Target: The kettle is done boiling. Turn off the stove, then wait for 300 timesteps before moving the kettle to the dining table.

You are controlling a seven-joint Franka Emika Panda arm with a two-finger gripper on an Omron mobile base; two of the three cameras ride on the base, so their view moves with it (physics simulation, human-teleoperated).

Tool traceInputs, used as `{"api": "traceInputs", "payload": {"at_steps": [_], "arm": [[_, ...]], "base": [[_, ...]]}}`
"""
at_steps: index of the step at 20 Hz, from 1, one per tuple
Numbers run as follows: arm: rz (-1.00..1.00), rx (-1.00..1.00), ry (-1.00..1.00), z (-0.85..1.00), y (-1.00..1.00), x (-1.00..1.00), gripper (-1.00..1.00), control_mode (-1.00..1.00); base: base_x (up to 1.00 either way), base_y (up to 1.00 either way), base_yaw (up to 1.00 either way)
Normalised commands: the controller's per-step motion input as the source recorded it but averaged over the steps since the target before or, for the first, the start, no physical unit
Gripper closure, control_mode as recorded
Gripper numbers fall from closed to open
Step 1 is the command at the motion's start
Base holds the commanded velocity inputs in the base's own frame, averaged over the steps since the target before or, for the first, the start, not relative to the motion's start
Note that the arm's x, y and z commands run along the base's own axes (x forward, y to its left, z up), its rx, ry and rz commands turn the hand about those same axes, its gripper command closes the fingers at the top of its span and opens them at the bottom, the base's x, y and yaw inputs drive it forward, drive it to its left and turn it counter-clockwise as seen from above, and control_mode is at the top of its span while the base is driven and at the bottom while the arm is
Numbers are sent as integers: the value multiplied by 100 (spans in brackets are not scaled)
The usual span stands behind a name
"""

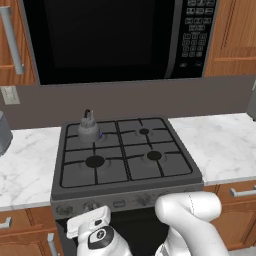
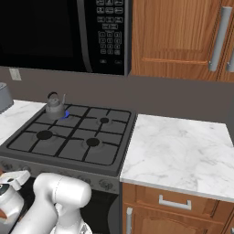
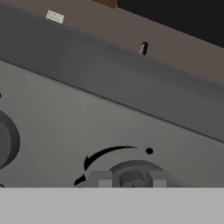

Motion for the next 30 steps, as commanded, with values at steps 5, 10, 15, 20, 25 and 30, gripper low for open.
{"api": "traceInputs", "payload": {"at_steps": [5,10,15,20,25,30], "arm": [[-3,22,1,-8,-5,0,100,-100],[-3,22,1,-8,-6,0,100,-100],[-3,23,1,-7,-4,0,100,-100],[-3,23,1,-7,-3,0,100,-100],[-3,22,1,-9,-2,0,100,-100],[-1,16,1,-12,0,0,100,-100]], "base": [[0,0,0],[0,0,0],[0,0,0],[0,0,0],[0,0,0],[0,0,0]]}}
